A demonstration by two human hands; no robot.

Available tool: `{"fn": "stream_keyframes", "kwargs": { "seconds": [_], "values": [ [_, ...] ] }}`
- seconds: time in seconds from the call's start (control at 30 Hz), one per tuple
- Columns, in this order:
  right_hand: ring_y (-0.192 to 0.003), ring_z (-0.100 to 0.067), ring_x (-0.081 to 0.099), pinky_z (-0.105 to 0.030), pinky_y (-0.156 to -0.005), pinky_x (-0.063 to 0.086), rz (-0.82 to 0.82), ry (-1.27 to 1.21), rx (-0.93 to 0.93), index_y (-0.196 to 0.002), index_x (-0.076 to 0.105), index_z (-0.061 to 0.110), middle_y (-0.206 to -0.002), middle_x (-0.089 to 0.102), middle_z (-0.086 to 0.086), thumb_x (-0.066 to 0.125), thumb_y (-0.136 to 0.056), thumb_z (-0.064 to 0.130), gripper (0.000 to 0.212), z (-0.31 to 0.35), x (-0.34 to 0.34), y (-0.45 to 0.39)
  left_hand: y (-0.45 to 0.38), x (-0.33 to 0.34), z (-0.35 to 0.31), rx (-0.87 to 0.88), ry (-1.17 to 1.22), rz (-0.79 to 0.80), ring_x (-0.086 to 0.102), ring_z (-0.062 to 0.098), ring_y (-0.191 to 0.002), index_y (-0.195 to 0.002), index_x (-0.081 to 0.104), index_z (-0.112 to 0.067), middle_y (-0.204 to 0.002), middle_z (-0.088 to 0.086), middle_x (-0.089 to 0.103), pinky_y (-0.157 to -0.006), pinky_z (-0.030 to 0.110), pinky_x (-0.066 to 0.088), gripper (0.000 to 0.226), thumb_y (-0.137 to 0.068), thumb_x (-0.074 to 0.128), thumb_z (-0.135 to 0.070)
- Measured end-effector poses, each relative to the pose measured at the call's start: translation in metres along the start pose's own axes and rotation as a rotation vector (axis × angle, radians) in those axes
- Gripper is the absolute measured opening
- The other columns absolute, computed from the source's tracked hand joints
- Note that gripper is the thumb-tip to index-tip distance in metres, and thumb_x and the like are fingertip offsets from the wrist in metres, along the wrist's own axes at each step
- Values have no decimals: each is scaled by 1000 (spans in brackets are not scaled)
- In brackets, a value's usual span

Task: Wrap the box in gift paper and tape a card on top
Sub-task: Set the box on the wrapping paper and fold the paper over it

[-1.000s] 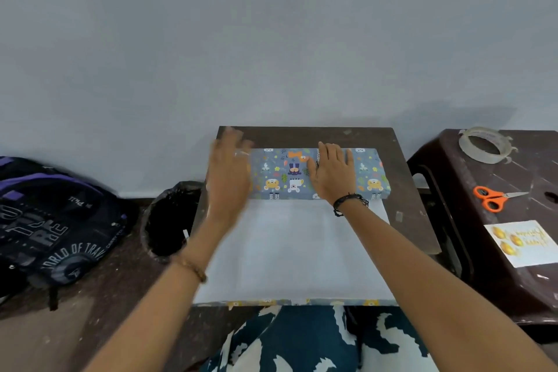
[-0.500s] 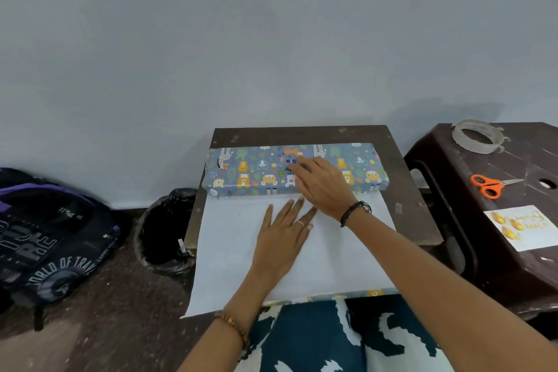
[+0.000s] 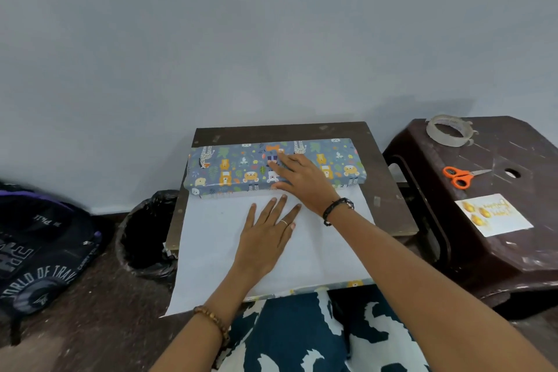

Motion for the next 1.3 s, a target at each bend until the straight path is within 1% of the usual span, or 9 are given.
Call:
{"fn": "stream_keyframes", "kwargs": {
  "seconds": [0.13, 0.23, 0.3, 0.43, 0.7, 0.83, 0.97, 1.2, 1.3],
  "values": [
    [-98, -27, 64, -37, -85, 53, -76, -86, 52, -117, 64, 14, -115, 66, -10, 39, -87, 45, 50, 0, -10, 5, 0, -16, -6, -14, 214, 37, 23, 13, -142, -144, 32, -31, -153, -7, 25, -116, 34, 12, 43, -102, 24, -31],
    [-99, -26, 63, -38, -87, 52, -73, -105, 55, -117, 64, 15, -117, 65, -10, 41, -87, 44, 48, -1, -8, 4, -10, -58, 23, -272, 368, -60, 58, 27, -108, -112, 64, -14, -114, 9, 63, -84, 31, 43, 35, -99, 37, -33],
    [-100, -26, 62, -37, -88, 52, -79, -109, 68, -115, 64, 13, -117, 65, -9, 41, -86, 45, 48, -2, -9, 3, -25, -96, 35, -286, 210, -220, 61, 29, -92, -100, 62, -7, -98, 10, 64, -70, 31, 41, 29, -98, 42, -29],
    [-102, -27, 60, -35, -88, 49, -62, -201, 143, -120, 57, 5, -108, 66, -11, 43, -85, 51, 60, -6, -9, 3, -64, -107, 40, -225, 33, -40, 57, 29, -103, -120, 53, -8, -115, 11, 59, -81, 32, 44, 35, -91, 58, -27],
    [-114, -28, 51, -34, -98, 39, -20, -250, 173, -131, 48, 3, -118, 60, -13, 57, -87, 45, 62, -7, -12, 5, -78, -88, 52, -208, 9, 187, 56, 29, -105, -119, 54, -5, -114, 16, 60, -83, 32, 45, 41, -88, 62, -30],
    [-125, -27, 46, -34, -105, 33, 49, -213, 143, -135, 46, 7, -135, 52, -12, 51, -91, 41, 57, -5, -11, 2, -79, -87, 48, -196, -40, 172, 57, 28, -106, -121, 53, -5, -117, 16, 58, -85, 32, 46, 39, -90, 60, -28],
    [-113, -25, 60, -48, -92, 47, 70, 19, 78, -125, 59, 13, -128, 60, -3, 48, -87, 44, 50, -21, -12, 18, -79, -88, 51, -200, -56, 175, 56, 29, -107, -120, 53, -4, -117, 16, 58, -85, 32, 46, 39, -90, 60, -27],
    [-114, -31, 59, -57, -90, 45, -69, 239, 164, -122, 60, 7, -122, 64, -9, 62, -83, 9, 39, -72, -39, 71, -82, -85, 50, -204, -61, 173, 58, 30, -103, -115, 57, -3, -114, 15, 58, -83, 32, 47, 32, -89, 61, -21],
    [-126, -30, 49, -50, -103, 36, -36, 101, 107, -130, 51, 1, -135, 53, -14, 32, -94, 21, 45, -35, -45, 44, -84, -86, 48, -203, -73, 172, 57, 29, -107, -120, 54, -3, -117, 15, 57, -85, 32, 46, 37, -89, 61, -22]
  ]
}}
Point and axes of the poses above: each hand's wrist, its own y-axis away from the middle knuckle, its own x-axis out of the palm, z = x × y, the point moved 9 cm from there along -y, towards the middle knuckle
